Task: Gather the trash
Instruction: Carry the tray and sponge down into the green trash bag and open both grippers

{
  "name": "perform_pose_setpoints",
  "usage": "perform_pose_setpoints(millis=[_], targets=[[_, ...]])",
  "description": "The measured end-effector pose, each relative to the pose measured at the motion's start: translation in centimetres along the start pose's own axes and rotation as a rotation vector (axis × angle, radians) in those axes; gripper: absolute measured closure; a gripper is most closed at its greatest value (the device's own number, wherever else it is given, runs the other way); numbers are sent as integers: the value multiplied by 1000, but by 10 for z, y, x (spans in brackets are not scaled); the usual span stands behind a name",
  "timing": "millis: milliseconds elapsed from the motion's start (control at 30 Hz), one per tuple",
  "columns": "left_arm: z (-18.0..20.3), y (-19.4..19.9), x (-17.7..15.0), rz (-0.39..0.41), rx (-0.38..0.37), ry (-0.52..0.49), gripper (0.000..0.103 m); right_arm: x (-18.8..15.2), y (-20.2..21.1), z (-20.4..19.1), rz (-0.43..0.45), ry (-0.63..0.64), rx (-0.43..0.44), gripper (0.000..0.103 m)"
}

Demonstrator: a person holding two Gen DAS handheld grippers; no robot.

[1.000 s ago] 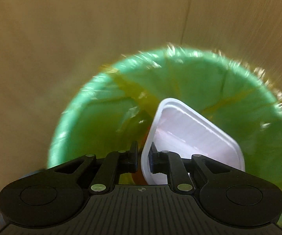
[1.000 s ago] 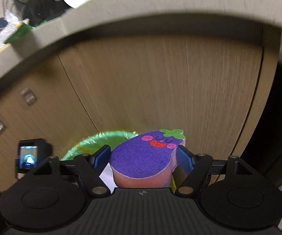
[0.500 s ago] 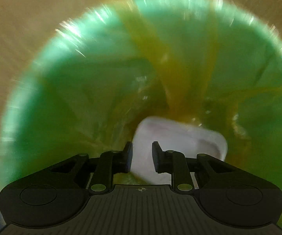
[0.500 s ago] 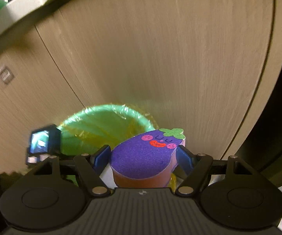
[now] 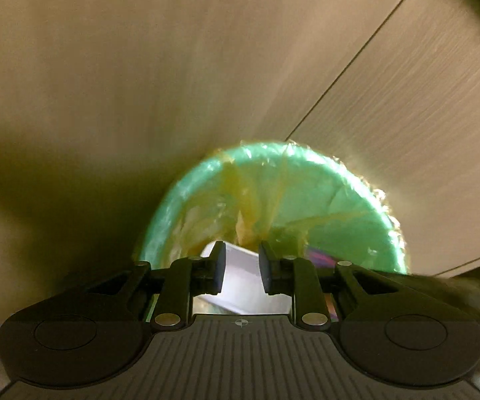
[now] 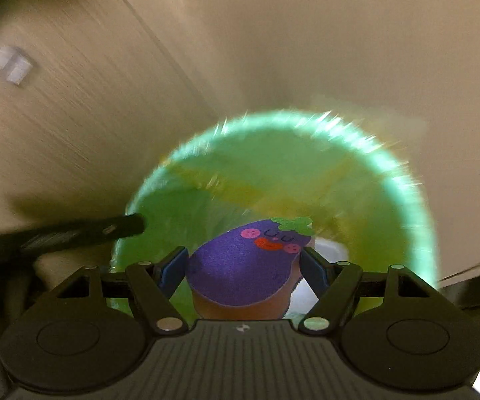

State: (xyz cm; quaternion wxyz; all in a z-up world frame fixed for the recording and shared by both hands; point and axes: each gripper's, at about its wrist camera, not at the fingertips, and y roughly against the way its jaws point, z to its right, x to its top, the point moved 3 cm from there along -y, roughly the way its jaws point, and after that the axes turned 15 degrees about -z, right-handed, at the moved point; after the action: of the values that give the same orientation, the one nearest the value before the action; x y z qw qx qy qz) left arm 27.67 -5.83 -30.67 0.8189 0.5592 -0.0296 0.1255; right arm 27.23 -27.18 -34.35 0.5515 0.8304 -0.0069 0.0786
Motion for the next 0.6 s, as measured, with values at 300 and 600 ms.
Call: perform_pose_setpoints(millis=[300,600], targets=[[-20,13,-13,15,-69,50,79,49,-171,55,-325,-223,-192,27],[-32,16,-16,0,-76,37,78,25,-247,84,-570,-341,-239,24]])
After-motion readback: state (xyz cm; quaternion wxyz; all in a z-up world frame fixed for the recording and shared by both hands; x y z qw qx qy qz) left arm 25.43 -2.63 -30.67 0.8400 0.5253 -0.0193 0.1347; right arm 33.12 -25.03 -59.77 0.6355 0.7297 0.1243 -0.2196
